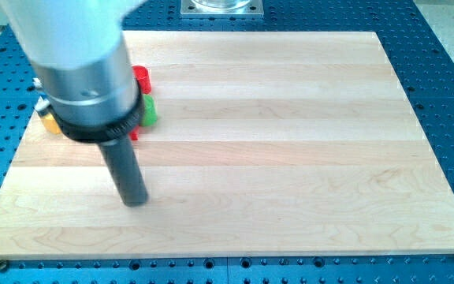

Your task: Move the green circle into the red star a bit

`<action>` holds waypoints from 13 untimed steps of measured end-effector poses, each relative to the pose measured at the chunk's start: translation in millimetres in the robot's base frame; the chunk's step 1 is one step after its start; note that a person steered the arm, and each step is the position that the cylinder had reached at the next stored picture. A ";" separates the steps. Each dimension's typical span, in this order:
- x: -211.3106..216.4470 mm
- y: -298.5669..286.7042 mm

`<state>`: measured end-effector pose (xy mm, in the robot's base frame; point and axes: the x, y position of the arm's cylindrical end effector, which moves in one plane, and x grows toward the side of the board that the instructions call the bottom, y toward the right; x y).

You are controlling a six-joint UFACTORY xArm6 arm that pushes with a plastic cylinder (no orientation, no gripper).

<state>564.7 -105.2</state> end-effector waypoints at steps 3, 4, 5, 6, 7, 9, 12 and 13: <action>-166.3 71.4; -196.0 50.5; -193.8 5.1; -184.8 -23.4; -172.9 -46.8; -181.4 -49.7; -155.7 -96.2; -142.2 -96.2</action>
<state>422.4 -201.5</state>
